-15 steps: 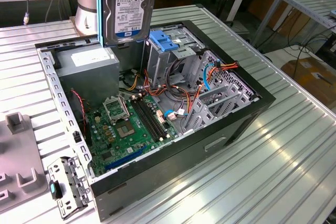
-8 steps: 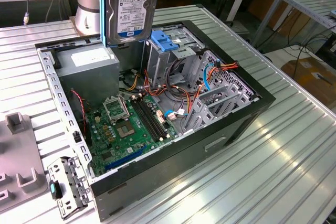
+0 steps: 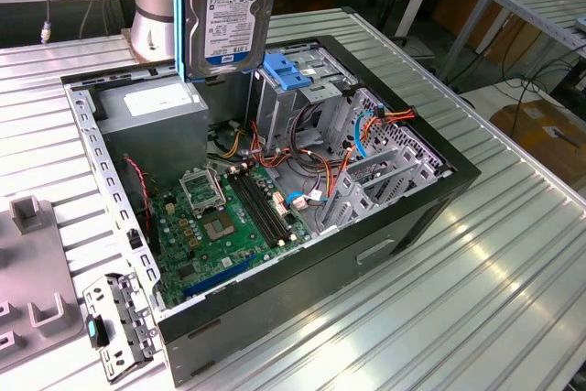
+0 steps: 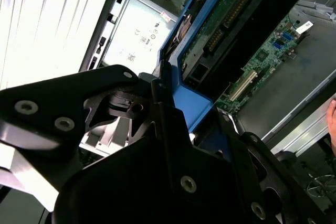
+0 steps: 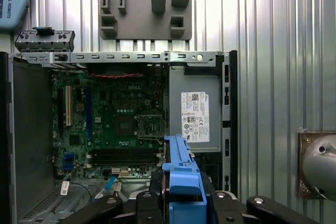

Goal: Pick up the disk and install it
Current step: 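Insert the disk into the insertion slot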

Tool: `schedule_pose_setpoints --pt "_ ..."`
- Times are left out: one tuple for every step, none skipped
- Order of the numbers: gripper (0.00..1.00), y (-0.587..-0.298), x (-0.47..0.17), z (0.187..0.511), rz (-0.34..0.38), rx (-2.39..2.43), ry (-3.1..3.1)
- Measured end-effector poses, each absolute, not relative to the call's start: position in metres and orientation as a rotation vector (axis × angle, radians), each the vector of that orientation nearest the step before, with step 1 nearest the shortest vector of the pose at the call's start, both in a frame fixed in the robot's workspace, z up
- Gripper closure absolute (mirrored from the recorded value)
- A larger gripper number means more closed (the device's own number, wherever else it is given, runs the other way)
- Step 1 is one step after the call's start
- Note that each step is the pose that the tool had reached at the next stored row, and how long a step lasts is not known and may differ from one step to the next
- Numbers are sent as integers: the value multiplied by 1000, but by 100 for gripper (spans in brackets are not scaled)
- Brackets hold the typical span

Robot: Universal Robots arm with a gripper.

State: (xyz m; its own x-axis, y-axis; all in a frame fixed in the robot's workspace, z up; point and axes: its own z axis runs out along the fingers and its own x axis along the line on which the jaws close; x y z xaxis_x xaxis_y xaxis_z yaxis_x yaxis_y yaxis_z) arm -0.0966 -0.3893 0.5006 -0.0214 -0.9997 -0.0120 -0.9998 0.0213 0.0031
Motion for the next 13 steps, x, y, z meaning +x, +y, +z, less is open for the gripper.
schedule_pose_setpoints --pt "63 -389 -97 501 17 -2193 2240" --pt "63 -389 -97 501 17 -2193 2240" --pt "63 -389 -97 501 17 -2193 2240" --pt "63 -389 -97 501 17 -2193 2240" --pt "63 -389 -97 501 17 -2193 2240" --pt "63 -389 -97 501 17 -2193 2240" --pt "63 -389 -97 501 17 -2193 2240" --pt "63 -389 -96 501 17 -2193 2240" --pt "63 -390 -96 501 17 -2193 2240" --pt "63 -391 -96 501 17 -2193 2240" --pt "63 -392 -97 501 17 -2193 2240" --pt "63 -394 -97 501 17 -2193 2240" --pt "63 -399 -97 501 17 -2193 2240"
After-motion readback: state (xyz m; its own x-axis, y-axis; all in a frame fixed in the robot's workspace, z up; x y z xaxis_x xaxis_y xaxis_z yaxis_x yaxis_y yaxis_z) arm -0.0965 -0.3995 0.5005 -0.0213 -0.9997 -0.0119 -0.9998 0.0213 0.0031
